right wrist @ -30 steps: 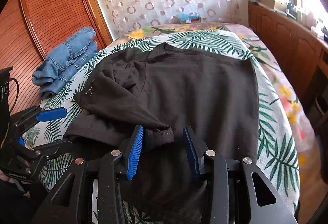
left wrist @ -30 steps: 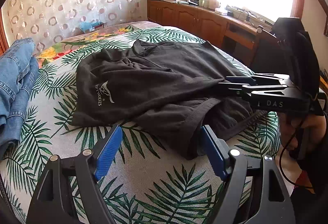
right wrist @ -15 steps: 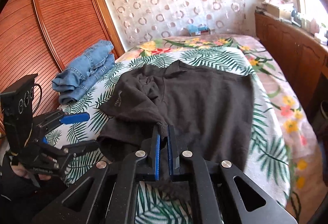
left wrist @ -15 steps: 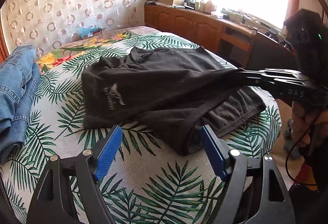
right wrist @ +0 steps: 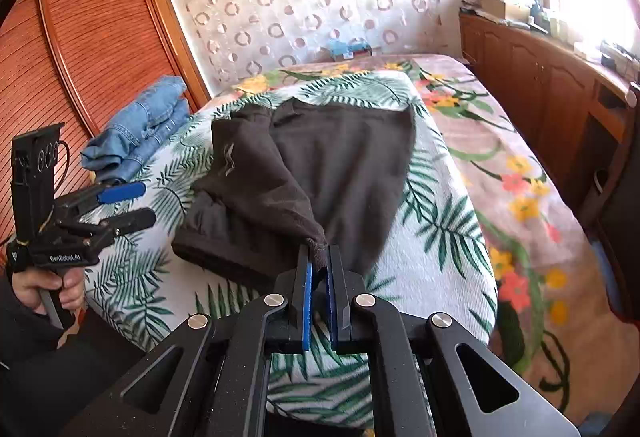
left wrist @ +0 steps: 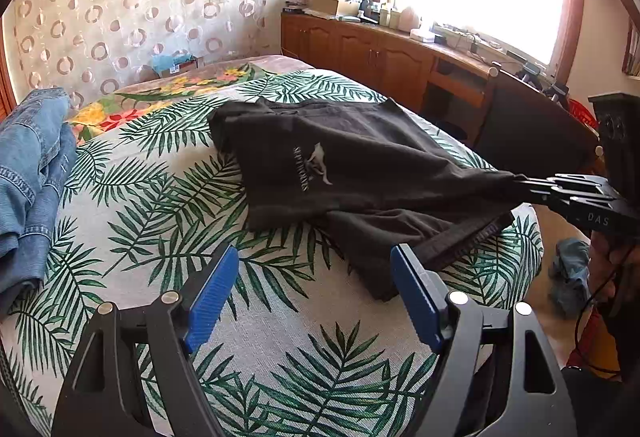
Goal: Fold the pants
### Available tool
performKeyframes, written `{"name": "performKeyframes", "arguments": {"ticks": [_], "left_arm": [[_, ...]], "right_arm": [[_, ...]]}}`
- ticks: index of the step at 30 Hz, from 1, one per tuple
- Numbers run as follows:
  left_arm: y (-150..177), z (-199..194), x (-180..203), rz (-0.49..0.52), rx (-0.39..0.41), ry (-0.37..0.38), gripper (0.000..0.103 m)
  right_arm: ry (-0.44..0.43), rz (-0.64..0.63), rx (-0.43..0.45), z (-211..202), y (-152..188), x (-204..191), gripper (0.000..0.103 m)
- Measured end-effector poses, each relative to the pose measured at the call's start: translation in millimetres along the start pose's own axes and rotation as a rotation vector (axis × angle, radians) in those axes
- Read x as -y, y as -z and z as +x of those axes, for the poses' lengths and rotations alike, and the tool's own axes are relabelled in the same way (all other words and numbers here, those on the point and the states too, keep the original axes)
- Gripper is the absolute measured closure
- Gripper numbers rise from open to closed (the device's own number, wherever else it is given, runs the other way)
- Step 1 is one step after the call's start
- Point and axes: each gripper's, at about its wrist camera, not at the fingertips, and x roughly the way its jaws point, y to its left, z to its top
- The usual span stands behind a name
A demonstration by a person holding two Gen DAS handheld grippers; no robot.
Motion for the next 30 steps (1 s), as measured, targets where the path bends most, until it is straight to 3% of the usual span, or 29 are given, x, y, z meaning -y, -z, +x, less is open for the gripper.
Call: {"name": "performKeyframes", "arguments": {"ticks": [16,20,22,30], "left_arm": [[1,5,-9,-0.024,-0.010,-0.021,0.024],[2,2,-17,-0.040,-0.003,-0.035,0.024],[3,-1,-22,-0.048,0.003,-0.043,0.024],[8,-7,-44,-0.090,0.013,-0.075,0.024]], "right_arm": [[0.065,-0.008,-0.047,11,-6,-5,0.096],[0.083,-0.036,-0.018,4,-11,-6,0.086],[0.080,-0.043,-0.004,2,-14,-7,0.072],[0.031,-0.139,0.052,18,-44,-38,0.072]]}}
